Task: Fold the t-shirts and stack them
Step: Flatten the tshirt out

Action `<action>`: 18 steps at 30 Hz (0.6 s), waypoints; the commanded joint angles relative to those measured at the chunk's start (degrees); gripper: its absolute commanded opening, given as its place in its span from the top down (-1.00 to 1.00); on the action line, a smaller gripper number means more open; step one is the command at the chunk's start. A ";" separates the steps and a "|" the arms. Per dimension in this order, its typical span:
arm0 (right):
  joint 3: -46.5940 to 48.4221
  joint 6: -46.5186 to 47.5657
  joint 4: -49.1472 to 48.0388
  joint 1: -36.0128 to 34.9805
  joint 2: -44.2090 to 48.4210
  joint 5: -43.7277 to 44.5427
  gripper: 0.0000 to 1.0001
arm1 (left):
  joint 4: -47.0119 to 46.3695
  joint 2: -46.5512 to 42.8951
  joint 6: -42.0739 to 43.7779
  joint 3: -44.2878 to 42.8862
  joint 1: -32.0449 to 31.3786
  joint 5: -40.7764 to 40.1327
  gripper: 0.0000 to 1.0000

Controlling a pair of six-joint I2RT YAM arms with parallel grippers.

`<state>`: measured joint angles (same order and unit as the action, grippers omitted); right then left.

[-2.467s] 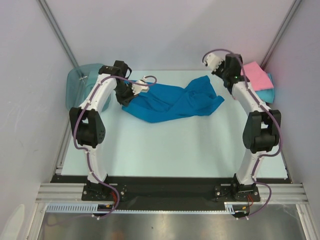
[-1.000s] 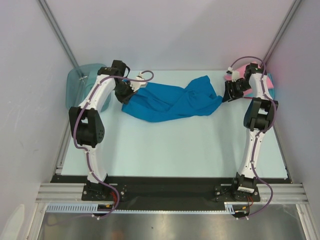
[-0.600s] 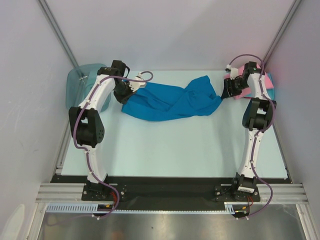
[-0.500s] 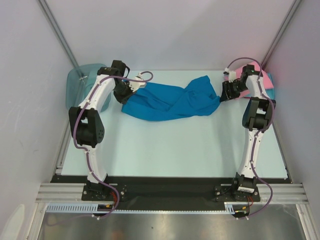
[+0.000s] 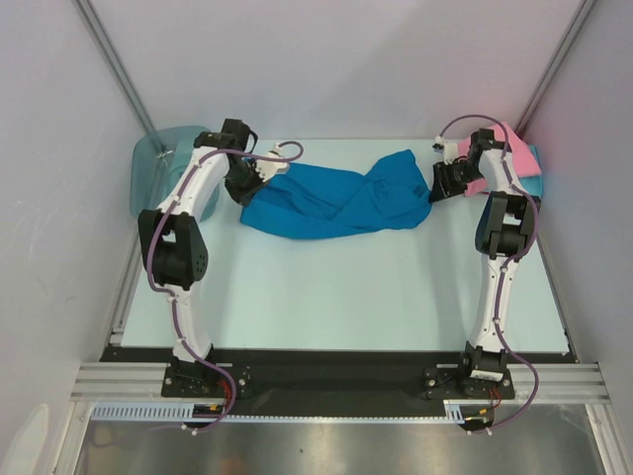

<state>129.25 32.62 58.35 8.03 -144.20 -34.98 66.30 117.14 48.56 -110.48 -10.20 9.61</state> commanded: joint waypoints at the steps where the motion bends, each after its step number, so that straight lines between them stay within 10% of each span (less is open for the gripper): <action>1: 0.21 -0.01 -1.30 -0.30 5.25 -0.70 0.25 | 0.23 0.37 0.14 -2.64 0.35 0.76 0.99; 8: -0.05 -0.19 -1.39 -0.65 8.14 0.18 0.99 | 0.23 1.07 0.40 -2.82 0.35 1.03 0.99; 18: -5.06 -0.28 -1.92 -0.39 18.50 2.81 1.00 | -10.04 -0.95 -3.01 -0.89 1.05 -6.17 0.99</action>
<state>125.40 32.58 57.91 7.66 -132.84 -33.56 62.98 118.21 48.23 -110.83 -10.07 7.86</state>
